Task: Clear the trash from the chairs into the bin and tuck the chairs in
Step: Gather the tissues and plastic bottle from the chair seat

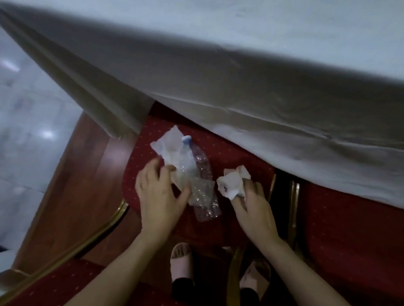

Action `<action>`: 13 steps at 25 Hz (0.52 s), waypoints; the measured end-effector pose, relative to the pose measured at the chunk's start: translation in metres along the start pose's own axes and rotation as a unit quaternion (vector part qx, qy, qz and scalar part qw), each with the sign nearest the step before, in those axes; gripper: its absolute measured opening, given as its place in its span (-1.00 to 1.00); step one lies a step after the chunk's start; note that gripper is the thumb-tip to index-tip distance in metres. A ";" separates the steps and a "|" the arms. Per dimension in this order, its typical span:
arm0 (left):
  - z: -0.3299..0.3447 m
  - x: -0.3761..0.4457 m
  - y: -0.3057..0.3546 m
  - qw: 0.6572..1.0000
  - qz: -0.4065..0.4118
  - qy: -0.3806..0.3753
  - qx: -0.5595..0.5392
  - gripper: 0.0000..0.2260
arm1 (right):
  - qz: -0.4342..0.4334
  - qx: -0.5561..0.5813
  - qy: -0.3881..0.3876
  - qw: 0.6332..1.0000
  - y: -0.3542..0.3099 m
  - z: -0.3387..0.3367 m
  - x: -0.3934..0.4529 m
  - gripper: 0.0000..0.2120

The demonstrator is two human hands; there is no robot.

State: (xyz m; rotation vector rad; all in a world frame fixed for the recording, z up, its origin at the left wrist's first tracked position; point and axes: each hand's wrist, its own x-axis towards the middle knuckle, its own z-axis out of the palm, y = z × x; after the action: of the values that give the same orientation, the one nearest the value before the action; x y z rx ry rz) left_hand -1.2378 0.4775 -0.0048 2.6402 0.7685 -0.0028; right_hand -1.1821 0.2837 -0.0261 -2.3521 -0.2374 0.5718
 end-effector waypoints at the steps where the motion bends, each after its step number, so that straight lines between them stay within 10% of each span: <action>1: -0.001 0.010 -0.009 0.995 -0.091 -0.031 -0.026 -0.42 | 0.015 0.019 -0.008 1.000 -0.010 0.010 0.003 -0.56; 5: 0.004 0.031 -0.025 0.934 -0.251 -0.178 -0.184 -0.04 | 0.061 -0.006 -0.057 0.996 -0.035 0.045 0.016 -0.36; 9: 0.026 0.033 -0.008 0.916 -0.243 -0.216 -0.233 -0.23 | 0.089 -0.025 -0.114 0.989 -0.030 0.066 0.024 -0.29; 13: 0.039 0.034 -0.024 0.824 -0.288 -0.245 -0.421 -0.39 | 0.108 0.111 -0.119 0.981 -0.025 0.068 0.015 -0.55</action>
State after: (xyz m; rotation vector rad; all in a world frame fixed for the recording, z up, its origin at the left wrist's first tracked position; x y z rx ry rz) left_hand -1.2173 0.4992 -0.0531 1.4121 1.0320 -0.3959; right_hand -1.2009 0.3472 -0.0593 -2.1035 -0.0224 0.9377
